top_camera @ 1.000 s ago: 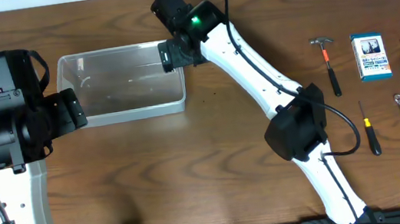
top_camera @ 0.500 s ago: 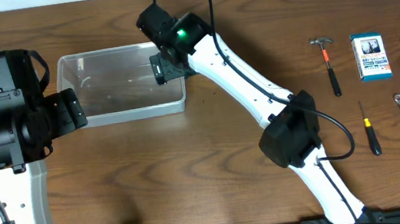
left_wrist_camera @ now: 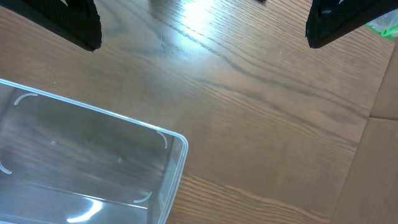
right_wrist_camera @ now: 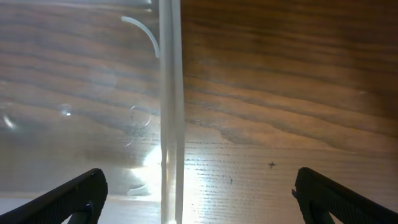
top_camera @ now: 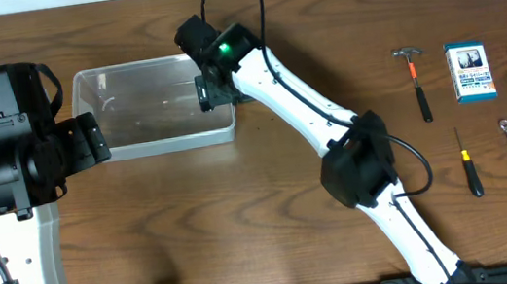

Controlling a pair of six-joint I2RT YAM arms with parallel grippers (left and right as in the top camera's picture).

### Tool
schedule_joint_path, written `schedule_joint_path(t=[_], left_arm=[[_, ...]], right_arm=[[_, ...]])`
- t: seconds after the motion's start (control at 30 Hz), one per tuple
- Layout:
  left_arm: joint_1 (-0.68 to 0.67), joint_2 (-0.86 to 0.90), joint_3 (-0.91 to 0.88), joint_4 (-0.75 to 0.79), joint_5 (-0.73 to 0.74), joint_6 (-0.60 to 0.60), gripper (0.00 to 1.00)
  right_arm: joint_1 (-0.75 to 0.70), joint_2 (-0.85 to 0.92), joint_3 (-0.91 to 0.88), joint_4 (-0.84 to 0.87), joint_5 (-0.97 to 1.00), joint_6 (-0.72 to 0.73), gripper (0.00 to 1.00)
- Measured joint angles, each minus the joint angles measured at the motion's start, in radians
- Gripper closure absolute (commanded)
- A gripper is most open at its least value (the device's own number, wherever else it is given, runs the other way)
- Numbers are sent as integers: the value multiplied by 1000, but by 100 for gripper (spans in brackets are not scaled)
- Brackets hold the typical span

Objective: Pack container
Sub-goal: 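Lower the right gripper onto the container's far rim and grip it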

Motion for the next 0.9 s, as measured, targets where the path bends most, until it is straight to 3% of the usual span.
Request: schedule_joint_path(t=[0.23, 0.37, 0.53, 0.9], left_arm=[[0, 0, 0, 0, 0, 0, 2], [0, 0, 0, -2, 0, 0, 2], [0, 0, 0, -5, 0, 0, 2], [0, 0, 0, -8, 0, 0, 2]], right_arm=[[-16, 3, -2, 29, -34, 0, 2], [-36, 3, -2, 32, -46, -2, 25], [-56, 3, -2, 35, -51, 9, 43], [-58, 3, -2, 37, -57, 15, 64]])
